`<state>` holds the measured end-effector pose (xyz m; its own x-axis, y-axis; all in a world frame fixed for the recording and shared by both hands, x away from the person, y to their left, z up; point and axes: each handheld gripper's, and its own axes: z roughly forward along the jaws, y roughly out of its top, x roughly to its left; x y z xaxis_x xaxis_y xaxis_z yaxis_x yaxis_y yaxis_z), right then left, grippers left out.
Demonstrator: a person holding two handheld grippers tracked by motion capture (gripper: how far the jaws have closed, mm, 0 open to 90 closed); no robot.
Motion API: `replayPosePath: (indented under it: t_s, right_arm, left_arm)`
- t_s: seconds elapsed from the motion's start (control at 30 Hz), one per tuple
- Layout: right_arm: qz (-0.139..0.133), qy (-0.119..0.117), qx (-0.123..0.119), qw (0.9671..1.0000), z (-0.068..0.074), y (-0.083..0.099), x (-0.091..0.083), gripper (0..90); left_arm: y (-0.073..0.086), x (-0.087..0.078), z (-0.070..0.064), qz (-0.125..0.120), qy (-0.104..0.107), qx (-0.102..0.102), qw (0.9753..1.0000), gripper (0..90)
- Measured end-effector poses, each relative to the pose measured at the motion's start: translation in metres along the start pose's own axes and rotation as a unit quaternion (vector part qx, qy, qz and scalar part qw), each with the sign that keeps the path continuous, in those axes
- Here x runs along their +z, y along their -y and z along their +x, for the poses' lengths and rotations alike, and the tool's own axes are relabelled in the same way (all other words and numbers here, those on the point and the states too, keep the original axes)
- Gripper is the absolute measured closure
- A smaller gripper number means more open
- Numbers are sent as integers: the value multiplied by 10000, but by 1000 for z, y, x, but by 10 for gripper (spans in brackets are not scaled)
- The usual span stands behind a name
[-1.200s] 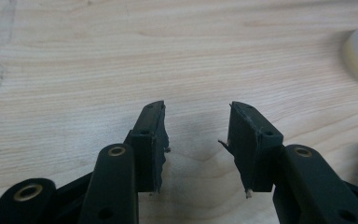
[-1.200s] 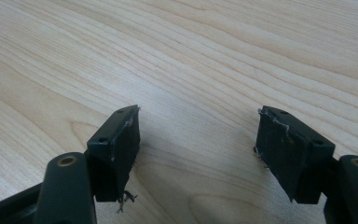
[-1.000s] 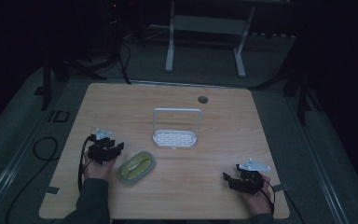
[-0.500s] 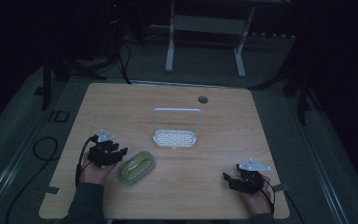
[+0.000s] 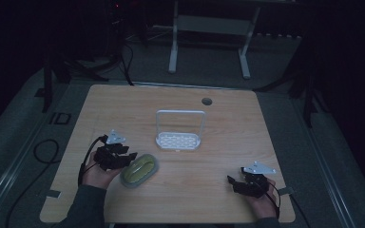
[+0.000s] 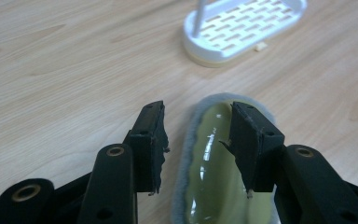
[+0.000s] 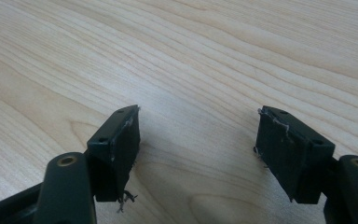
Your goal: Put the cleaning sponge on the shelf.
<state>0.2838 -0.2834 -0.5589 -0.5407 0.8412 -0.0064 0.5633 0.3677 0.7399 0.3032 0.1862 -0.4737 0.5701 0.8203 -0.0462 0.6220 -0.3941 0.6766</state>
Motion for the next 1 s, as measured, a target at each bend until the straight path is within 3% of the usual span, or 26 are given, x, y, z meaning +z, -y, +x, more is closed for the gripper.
replayPosePath:
  t_s: [0.37,0.5,1.0]
  right_arm:
    - [1,0,5,10000,0,0,0,298]
    - [-2,0,0,10000,0,0,0,299]
    - [0,0,4,10000,0,0,0,298]
  left_arm:
    - [-13,0,-8,338,126,348,9987,586]
    - [-15,1,-8,444,110,295,9985,595]
    - [-23,4,-8,893,243,445,9947,595]
